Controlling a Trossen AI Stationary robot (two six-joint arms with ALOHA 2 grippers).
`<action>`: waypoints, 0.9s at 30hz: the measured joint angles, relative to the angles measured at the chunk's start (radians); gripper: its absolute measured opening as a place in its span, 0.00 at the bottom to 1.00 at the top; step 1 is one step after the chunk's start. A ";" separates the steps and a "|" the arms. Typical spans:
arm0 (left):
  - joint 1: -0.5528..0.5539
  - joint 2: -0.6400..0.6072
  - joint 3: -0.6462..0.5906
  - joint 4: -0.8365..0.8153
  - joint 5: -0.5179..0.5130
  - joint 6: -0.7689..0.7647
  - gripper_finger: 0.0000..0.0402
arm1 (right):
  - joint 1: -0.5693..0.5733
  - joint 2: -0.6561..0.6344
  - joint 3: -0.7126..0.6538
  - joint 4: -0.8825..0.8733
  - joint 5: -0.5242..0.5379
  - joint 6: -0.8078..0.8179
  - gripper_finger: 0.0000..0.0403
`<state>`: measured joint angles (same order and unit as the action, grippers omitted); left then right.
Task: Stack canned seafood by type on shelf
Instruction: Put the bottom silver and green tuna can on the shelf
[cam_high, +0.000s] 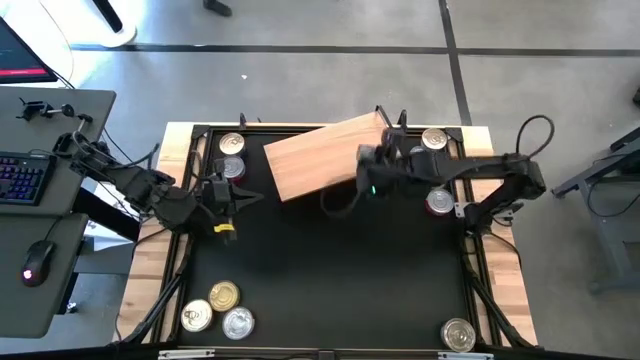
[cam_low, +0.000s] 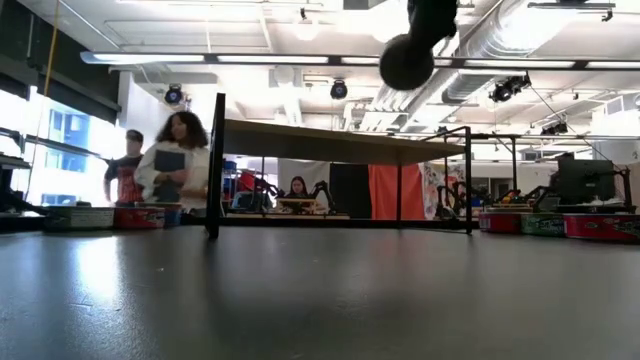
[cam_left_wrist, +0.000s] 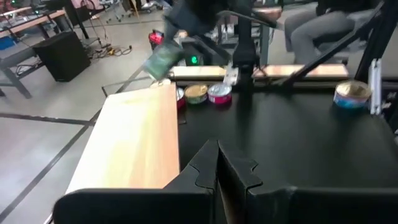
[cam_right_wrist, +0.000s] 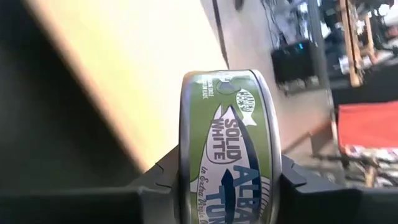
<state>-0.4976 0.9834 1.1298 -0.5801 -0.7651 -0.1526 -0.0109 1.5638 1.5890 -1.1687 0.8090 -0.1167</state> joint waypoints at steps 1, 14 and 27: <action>0.000 0.002 -0.007 0.003 0.000 -0.003 0.00 | -0.037 0.006 0.000 0.010 0.000 -0.031 0.30; -0.002 0.004 -0.022 0.021 0.048 -0.082 0.00 | -0.294 0.162 0.000 0.192 -0.042 -0.314 0.31; -0.002 0.004 -0.022 0.023 0.049 -0.092 0.00 | -0.339 0.238 -0.001 0.194 -0.001 -0.381 0.32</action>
<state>-0.4992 0.9874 1.1076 -0.5568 -0.7160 -0.2443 -0.3496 1.8015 1.5883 -0.9747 0.8079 -0.4973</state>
